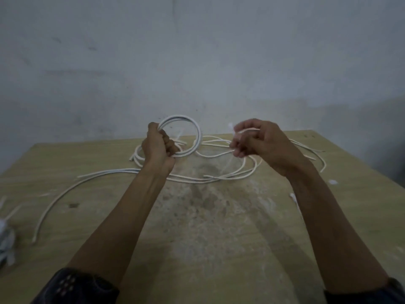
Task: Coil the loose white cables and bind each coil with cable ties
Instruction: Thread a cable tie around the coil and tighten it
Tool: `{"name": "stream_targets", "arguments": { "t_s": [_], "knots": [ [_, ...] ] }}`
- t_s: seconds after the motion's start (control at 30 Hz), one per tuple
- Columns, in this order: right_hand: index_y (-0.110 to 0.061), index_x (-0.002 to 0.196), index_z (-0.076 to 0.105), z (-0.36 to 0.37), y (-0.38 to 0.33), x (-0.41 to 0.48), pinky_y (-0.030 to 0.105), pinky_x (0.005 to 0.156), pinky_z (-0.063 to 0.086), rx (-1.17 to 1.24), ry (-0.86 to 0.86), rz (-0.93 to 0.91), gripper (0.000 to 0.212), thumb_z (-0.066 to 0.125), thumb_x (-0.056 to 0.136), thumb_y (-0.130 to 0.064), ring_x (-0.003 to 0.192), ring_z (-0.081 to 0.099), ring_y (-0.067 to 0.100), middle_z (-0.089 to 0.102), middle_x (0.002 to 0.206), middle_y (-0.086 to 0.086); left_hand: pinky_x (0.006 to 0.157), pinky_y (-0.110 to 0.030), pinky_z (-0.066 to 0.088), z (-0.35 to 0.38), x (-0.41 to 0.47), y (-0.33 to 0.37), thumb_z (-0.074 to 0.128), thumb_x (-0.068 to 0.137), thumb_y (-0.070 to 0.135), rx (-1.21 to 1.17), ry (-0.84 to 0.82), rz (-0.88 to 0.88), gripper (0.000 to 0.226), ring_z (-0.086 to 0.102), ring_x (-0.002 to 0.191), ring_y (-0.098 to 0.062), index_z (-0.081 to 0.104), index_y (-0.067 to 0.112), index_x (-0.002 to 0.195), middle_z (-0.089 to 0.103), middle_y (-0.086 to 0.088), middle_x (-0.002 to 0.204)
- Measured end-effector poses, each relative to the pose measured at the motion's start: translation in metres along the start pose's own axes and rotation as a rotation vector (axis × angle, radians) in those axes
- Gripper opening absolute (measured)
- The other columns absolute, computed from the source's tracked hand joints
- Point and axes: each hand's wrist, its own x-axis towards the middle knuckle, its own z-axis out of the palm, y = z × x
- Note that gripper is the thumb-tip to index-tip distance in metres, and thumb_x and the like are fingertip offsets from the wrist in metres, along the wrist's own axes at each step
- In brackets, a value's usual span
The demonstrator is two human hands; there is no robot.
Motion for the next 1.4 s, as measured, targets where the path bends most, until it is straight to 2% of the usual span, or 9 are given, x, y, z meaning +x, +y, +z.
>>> {"name": "stream_targets", "arguments": {
  "t_s": [0.07,0.2,0.47,0.73,0.87,1.03,1.2,1.27,1.4],
  "knots": [
    [-0.004,0.115,0.061,0.019,-0.012,0.011,0.024,0.065,0.056,0.259,0.024,-0.082,0.024,0.062,0.090,-0.006,0.067,0.068,0.019,0.071,0.083,0.014,0.036,-0.017,0.015,-0.002,-0.001,0.015,0.043,0.097,0.023,-0.082,0.099,0.109,0.041,0.013,0.037,-0.011,0.026,0.022,0.061,0.017,0.007,0.045],
    [-0.007,0.102,0.059,0.072,-0.017,0.029,0.020,0.063,0.056,0.654,0.074,-0.075,0.009,0.054,0.097,-0.002,0.068,0.068,0.015,0.074,0.087,0.010,0.041,-0.021,0.018,-0.008,0.001,0.041,0.048,0.093,0.022,-0.198,0.254,0.273,0.037,0.018,0.041,-0.014,0.029,0.020,0.061,0.021,0.004,0.052],
    [-0.015,0.093,0.058,0.150,0.003,0.056,0.027,0.068,0.053,0.630,0.355,-0.053,0.011,0.066,0.094,-0.007,0.088,0.068,0.019,0.074,0.105,0.007,0.040,-0.019,0.017,0.005,-0.011,0.054,0.049,0.096,0.021,-0.229,0.139,0.411,0.040,0.015,0.040,-0.012,0.027,0.021,0.063,0.018,0.004,0.052],
    [-0.012,0.103,0.040,0.147,0.006,0.056,0.046,0.082,0.057,0.668,0.259,-0.023,0.014,0.053,0.102,-0.007,0.097,0.073,0.033,0.074,0.102,0.019,0.036,-0.020,0.015,0.007,-0.011,0.030,0.044,0.096,0.021,-0.183,-0.063,0.255,0.040,0.012,0.038,-0.011,0.024,0.021,0.061,0.015,0.004,0.047],
    [-0.007,0.105,0.045,0.147,0.007,0.057,0.037,0.077,0.061,0.552,0.392,-0.158,0.011,0.054,0.100,-0.003,0.091,0.075,0.030,0.075,0.097,0.019,0.033,-0.021,0.017,0.005,-0.010,0.015,0.040,0.090,0.021,-0.274,-0.037,0.058,0.035,0.011,0.037,-0.012,0.023,0.021,0.059,0.013,0.005,0.046],
    [-0.009,0.137,0.049,0.139,0.003,0.060,0.029,0.083,0.059,0.944,0.309,0.033,0.046,0.061,0.095,0.002,0.089,0.073,0.023,0.073,0.101,0.020,0.031,-0.021,0.016,0.003,-0.007,0.012,0.038,0.088,0.020,-0.309,-0.063,-0.023,0.034,0.011,0.035,-0.011,0.023,0.021,0.057,0.012,0.005,0.044],
    [0.009,0.118,0.063,0.122,0.003,0.062,0.027,0.089,0.058,1.067,0.154,0.134,0.028,0.063,0.092,-0.002,0.095,0.072,0.018,0.072,0.102,0.016,0.031,-0.021,0.016,0.004,-0.009,0.014,0.038,0.088,0.020,-0.329,-0.119,-0.064,0.037,0.012,0.034,-0.010,0.025,0.021,0.053,0.013,0.005,0.043],
    [-0.001,0.117,0.065,0.116,0.003,0.062,0.029,0.083,0.060,1.078,0.109,0.141,0.025,0.063,0.093,-0.005,0.090,0.073,0.016,0.074,0.096,0.011,0.031,-0.021,0.016,0.005,-0.009,0.014,0.039,0.089,0.019,-0.334,-0.127,-0.076,0.038,0.012,0.034,-0.010,0.025,0.021,0.053,0.013,0.005,0.043],
    [-0.008,0.108,0.064,0.111,0.002,0.062,0.037,0.075,0.061,0.769,0.207,-0.018,0.014,0.066,0.093,-0.008,0.089,0.075,0.027,0.074,0.097,0.018,0.031,-0.020,0.017,0.002,-0.006,0.011,0.038,0.090,0.019,-0.323,-0.108,-0.102,0.042,0.013,0.032,-0.010,0.028,0.020,0.050,0.014,0.005,0.042]
  ]
}}
